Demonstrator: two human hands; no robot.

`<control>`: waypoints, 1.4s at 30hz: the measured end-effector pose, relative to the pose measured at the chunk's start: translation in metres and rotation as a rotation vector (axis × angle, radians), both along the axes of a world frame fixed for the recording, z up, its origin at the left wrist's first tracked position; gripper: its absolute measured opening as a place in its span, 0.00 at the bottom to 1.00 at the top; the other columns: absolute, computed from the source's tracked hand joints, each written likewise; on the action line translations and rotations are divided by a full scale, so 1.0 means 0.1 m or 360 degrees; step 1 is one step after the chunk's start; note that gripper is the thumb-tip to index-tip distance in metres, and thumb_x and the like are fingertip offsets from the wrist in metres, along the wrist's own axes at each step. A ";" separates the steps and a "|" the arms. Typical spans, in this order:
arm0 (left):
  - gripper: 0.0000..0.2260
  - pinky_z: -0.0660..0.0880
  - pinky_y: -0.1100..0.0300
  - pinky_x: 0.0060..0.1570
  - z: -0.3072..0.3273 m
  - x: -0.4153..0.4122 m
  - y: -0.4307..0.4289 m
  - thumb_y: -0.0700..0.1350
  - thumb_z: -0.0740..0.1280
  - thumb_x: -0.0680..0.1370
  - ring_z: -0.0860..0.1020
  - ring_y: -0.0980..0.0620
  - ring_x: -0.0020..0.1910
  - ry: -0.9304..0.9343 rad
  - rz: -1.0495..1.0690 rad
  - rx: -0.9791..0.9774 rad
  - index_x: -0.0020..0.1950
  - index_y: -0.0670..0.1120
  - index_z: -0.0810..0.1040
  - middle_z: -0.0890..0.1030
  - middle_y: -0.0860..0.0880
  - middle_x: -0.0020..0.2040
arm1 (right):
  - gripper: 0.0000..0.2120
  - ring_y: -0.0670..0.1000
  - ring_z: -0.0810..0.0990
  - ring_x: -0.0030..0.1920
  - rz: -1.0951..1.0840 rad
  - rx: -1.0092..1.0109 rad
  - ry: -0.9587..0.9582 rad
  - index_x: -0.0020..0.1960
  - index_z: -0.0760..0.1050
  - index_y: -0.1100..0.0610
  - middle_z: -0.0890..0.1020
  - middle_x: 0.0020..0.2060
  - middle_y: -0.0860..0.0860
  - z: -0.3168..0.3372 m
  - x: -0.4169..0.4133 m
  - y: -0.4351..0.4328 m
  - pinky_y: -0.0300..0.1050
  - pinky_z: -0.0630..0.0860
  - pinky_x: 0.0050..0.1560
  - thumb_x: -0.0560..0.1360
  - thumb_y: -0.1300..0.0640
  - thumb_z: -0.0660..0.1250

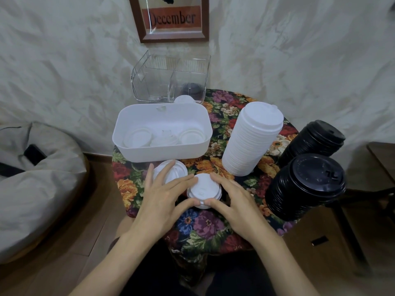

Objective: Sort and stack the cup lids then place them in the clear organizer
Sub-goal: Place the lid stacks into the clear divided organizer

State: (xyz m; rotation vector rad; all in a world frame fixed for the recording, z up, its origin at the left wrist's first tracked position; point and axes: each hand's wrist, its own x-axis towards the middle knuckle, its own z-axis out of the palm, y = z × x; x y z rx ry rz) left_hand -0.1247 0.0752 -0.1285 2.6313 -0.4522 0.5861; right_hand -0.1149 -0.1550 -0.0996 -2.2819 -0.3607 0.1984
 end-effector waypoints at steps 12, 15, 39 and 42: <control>0.24 0.57 0.39 0.78 0.01 -0.01 0.17 0.64 0.62 0.81 0.66 0.44 0.79 -0.0105 0.0020 -0.0072 0.72 0.53 0.78 0.76 0.54 0.74 | 0.32 0.31 0.61 0.72 0.0035 -0.0067 -0.0079 0.78 0.63 0.36 0.65 0.70 0.26 -0.03 -0.02 -0.01 0.34 0.61 0.70 0.78 0.42 0.72; 0.27 0.67 0.45 0.74 0.05 0.01 0.31 0.64 0.65 0.80 0.73 0.44 0.73 -0.0107 0.0147 -0.0120 0.72 0.47 0.79 0.77 0.49 0.72 | 0.33 0.30 0.61 0.71 0.0013 -0.0047 -0.0075 0.78 0.62 0.35 0.65 0.69 0.25 -0.03 -0.02 0.00 0.35 0.61 0.71 0.78 0.43 0.72; 0.33 0.60 0.71 0.67 0.29 -0.01 -0.19 0.70 0.63 0.76 0.60 0.72 0.72 0.0560 -0.0196 -0.0369 0.78 0.59 0.70 0.65 0.67 0.76 | 0.39 0.34 0.58 0.78 0.0123 0.0102 0.0088 0.81 0.47 0.29 0.61 0.79 0.33 0.01 -0.03 -0.09 0.48 0.62 0.78 0.79 0.42 0.68; 0.30 0.64 0.66 0.68 0.29 -0.01 -0.18 0.70 0.61 0.78 0.63 0.68 0.73 0.0561 -0.0211 -0.0328 0.78 0.60 0.70 0.65 0.65 0.77 | 0.32 0.27 0.56 0.75 0.0165 0.0078 0.0124 0.79 0.56 0.30 0.62 0.73 0.26 0.04 -0.02 -0.12 0.46 0.61 0.78 0.82 0.47 0.66</control>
